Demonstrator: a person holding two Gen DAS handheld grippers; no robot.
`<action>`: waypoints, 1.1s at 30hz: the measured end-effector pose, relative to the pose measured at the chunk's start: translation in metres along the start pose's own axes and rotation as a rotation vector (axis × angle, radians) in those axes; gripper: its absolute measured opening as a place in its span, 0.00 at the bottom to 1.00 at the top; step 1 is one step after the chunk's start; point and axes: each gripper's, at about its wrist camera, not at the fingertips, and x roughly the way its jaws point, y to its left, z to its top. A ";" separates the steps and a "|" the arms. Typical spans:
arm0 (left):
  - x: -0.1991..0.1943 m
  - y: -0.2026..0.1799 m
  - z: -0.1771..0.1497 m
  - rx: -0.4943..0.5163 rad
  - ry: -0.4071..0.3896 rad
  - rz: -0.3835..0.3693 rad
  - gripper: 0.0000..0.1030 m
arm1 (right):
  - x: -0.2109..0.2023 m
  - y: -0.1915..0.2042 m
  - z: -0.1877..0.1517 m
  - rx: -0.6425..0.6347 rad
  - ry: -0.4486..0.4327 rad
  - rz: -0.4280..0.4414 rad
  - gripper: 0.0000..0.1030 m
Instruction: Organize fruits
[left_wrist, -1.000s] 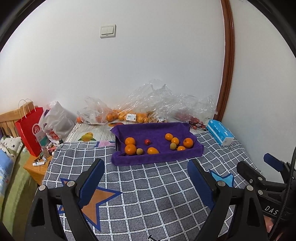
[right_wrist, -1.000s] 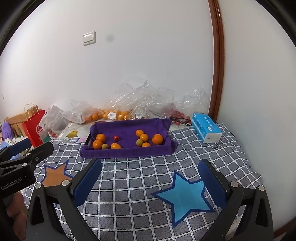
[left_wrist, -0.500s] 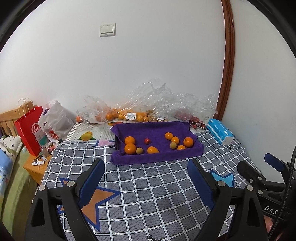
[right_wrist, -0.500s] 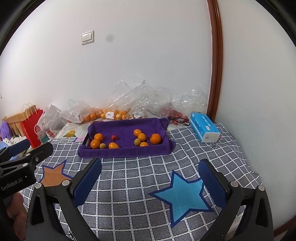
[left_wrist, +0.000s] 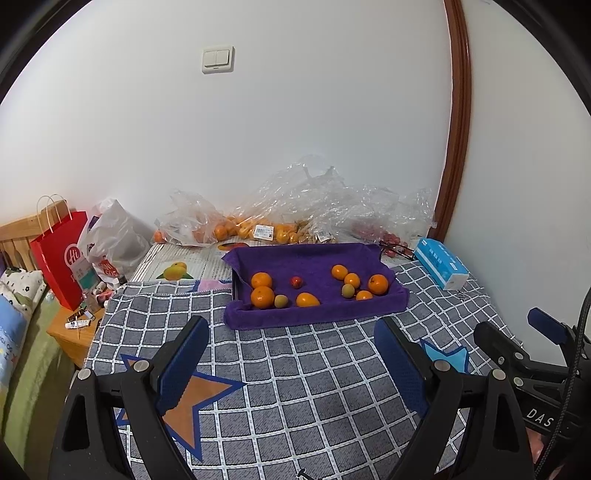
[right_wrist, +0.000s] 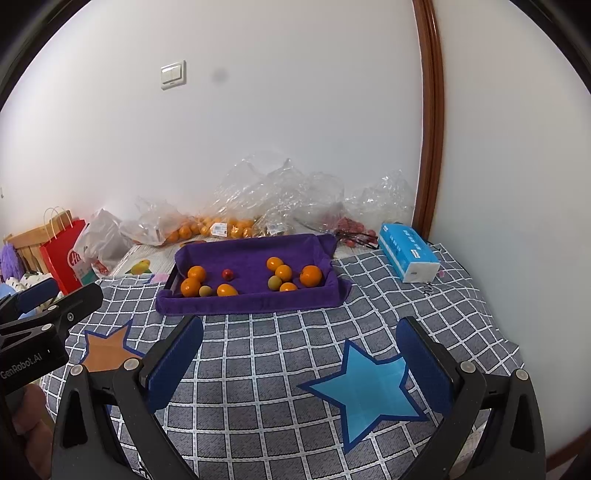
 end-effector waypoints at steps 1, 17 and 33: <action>0.000 -0.001 0.000 -0.001 0.000 0.001 0.88 | 0.000 0.000 0.000 0.000 -0.001 0.001 1.00; -0.002 -0.002 0.004 0.005 -0.001 -0.002 0.88 | 0.000 0.000 0.000 0.000 -0.001 -0.001 1.00; -0.003 -0.003 0.004 0.004 -0.003 -0.002 0.88 | -0.002 0.000 0.001 0.007 0.001 -0.008 1.00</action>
